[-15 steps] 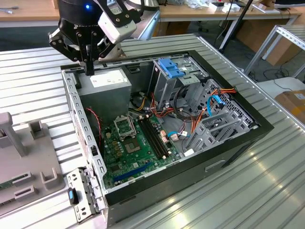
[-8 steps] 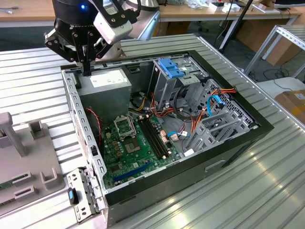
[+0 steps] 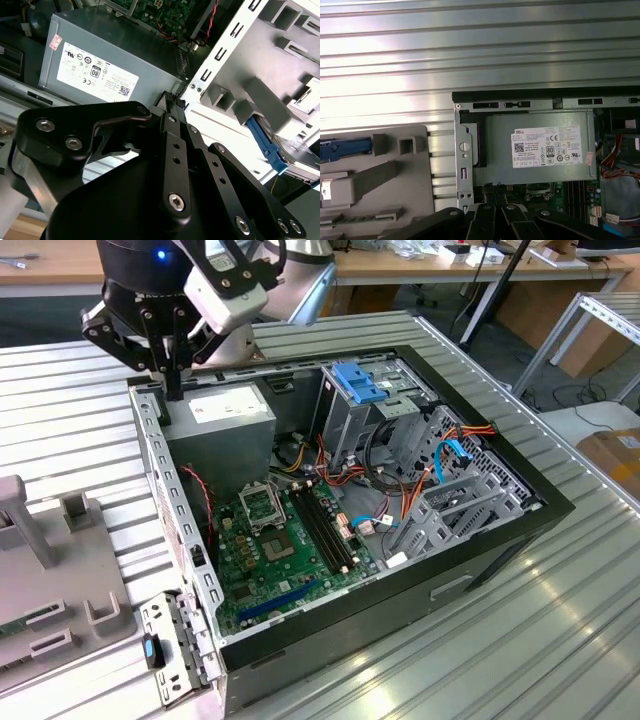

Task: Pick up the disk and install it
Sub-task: 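Reach for the disk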

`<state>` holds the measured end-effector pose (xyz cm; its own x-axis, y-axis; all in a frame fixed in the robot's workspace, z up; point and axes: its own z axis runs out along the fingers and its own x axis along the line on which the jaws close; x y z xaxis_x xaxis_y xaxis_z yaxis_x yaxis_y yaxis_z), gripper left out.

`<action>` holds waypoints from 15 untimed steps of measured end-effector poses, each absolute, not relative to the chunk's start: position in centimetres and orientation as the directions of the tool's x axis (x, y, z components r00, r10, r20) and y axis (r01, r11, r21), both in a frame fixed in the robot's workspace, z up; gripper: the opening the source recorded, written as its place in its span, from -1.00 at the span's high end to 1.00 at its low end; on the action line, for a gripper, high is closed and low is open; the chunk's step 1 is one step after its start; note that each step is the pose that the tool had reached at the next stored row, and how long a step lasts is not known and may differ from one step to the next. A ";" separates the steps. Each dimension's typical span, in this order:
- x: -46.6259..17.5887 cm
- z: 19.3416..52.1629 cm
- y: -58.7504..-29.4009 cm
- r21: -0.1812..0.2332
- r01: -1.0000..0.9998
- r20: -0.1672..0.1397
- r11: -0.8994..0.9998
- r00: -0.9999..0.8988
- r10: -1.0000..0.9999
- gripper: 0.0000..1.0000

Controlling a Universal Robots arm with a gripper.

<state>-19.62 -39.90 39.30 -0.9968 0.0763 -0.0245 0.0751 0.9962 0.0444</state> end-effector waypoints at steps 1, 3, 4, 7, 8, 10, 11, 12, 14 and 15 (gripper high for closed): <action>-19.7 39.3 -39.9 0.044 0.075 -0.024 0.996 -0.997 0.076 0.79; -19.9 39.3 -39.9 0.044 0.075 -0.024 0.996 -0.997 0.076 0.79; -20.0 39.3 -39.9 0.044 0.075 -0.024 0.996 -0.997 0.076 0.79; -20.4 39.3 -39.9 0.044 0.075 -0.024 0.996 -0.997 0.076 0.79; -20.6 39.3 -39.9 0.044 0.075 -0.024 0.996 -0.997 0.076 0.79; -20.7 39.3 -39.9 0.044 0.075 -0.024 0.996 -0.997 0.076 0.79; -20.9 39.3 -39.9 0.044 0.075 -0.025 0.996 -0.997 0.076 0.79; -20.9 39.3 -39.9 0.044 0.075 -0.024 0.996 -0.997 0.076 0.79; -21.1 39.3 -39.9 0.044 0.075 -0.024 0.996 -0.997 0.076 0.79; -21.2 39.3 -39.9 0.044 0.075 -0.024 0.996 -0.997 0.076 0.79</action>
<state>-21.17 -39.90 39.30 -0.9968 0.0762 -0.0245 0.0751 0.9962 0.0444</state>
